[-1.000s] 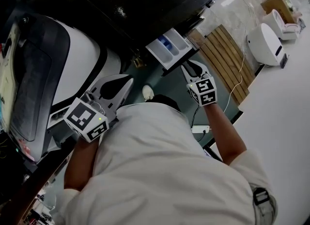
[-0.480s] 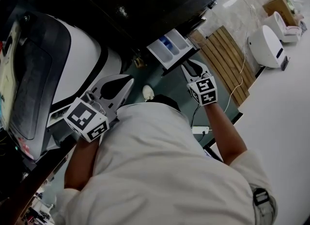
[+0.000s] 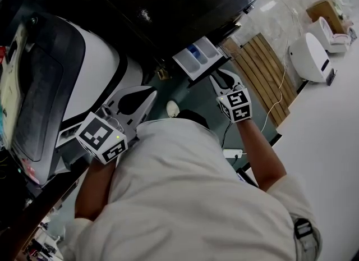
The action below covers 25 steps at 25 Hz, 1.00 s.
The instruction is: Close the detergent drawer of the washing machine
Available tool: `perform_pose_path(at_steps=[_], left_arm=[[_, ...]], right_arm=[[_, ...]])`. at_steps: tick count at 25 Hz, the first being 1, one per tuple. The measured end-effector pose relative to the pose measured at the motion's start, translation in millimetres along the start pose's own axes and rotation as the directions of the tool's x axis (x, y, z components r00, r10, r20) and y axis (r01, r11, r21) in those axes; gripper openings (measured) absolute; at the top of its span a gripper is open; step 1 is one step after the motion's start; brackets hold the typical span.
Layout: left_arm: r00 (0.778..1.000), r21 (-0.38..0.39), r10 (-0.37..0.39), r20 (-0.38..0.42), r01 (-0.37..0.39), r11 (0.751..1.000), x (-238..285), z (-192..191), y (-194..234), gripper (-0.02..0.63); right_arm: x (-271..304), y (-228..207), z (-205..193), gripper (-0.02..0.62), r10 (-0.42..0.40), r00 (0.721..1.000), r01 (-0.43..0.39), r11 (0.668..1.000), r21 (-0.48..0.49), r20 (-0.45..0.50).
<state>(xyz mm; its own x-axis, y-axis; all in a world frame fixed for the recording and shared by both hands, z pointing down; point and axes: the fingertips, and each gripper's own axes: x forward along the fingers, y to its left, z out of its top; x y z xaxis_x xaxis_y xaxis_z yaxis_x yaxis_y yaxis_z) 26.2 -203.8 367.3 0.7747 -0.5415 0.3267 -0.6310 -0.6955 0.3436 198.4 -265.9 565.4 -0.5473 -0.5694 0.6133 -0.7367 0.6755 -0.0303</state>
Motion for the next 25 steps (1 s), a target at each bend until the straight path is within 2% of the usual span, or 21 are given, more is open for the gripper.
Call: perform_pose_path(at_steps=[25], left_arm=[[1.000,-0.007,0.019,-0.003,-0.019,1.000,-3,-1,10,-0.006]], right_arm=[[19,0,16,0.083,0.016,1.000,-0.016,1.000,-0.003,0.007]])
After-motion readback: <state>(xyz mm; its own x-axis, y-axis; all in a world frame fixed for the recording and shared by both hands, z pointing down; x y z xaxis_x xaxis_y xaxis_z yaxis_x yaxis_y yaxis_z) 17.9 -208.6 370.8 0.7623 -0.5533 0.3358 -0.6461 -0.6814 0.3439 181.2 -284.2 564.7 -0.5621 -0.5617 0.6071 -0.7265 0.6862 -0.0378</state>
